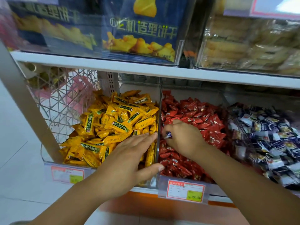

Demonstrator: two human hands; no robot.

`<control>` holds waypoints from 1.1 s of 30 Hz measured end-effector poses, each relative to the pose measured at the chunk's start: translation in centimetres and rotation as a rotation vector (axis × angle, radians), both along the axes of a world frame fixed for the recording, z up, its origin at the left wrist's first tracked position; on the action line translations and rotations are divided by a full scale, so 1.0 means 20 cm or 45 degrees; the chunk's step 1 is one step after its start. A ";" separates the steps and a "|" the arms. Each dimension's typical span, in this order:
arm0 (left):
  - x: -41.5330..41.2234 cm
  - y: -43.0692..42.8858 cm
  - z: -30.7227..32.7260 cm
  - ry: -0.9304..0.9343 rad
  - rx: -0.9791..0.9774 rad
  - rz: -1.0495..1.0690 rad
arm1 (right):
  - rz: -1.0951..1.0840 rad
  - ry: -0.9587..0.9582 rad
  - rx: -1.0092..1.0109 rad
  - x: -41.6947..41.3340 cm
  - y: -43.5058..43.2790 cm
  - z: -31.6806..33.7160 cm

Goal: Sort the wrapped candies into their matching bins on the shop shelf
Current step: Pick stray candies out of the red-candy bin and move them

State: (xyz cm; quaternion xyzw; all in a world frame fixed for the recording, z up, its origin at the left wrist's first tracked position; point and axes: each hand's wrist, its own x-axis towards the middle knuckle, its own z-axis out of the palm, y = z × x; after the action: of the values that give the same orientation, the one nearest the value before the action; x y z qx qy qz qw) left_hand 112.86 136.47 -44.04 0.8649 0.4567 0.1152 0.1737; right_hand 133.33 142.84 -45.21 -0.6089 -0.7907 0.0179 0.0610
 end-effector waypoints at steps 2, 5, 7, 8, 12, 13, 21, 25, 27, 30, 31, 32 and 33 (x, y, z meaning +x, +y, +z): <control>0.00 0.00 0.00 -0.016 -0.020 0.002 | -0.007 0.306 -0.099 0.04 -0.02 0.03; -0.01 0.00 0.00 -0.025 -0.014 -0.018 | -0.061 0.644 -0.159 0.10 -0.07 0.08; 0.00 0.00 0.01 -0.031 -0.013 -0.022 | -0.088 0.738 -0.084 0.12 -0.09 0.11; 0.00 0.00 0.00 -0.040 -0.011 -0.018 | -0.097 0.758 -0.058 0.13 -0.11 0.11; 0.00 0.00 -0.01 -0.058 -0.009 -0.002 | -0.128 0.659 -0.073 0.14 -0.11 0.09; 0.00 0.00 -0.01 -0.058 -0.007 -0.001 | -0.095 0.559 -0.066 0.14 -0.10 0.08; 0.00 0.00 0.00 -0.064 -0.030 0.003 | -0.080 0.324 -0.069 0.11 -0.02 0.06; -0.01 0.00 0.00 -0.019 -0.033 -0.008 | -0.056 0.573 -0.182 0.13 -0.03 0.09; -0.01 0.00 0.00 -0.007 -0.035 -0.012 | -0.014 0.595 -0.216 0.12 -0.06 0.10; -0.01 -0.01 0.01 -0.011 -0.039 -0.011 | 0.054 0.600 -0.251 0.06 -0.08 0.10; -0.01 -0.01 0.01 -0.014 -0.046 -0.008 | 0.063 0.523 -0.253 0.04 -0.08 0.10; -0.01 -0.01 0.01 -0.013 -0.050 -0.005 | 0.066 0.392 -0.235 0.03 -0.08 0.09; -0.01 -0.01 0.01 -0.013 -0.054 -0.004 | 0.057 0.251 -0.199 0.03 -0.06 0.08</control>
State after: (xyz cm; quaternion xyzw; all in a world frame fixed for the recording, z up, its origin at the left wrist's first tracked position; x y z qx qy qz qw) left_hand 112.67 136.31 -43.89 0.8611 0.4568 0.1095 0.1944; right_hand 133.93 141.59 -43.66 -0.5895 -0.7903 0.1406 0.0902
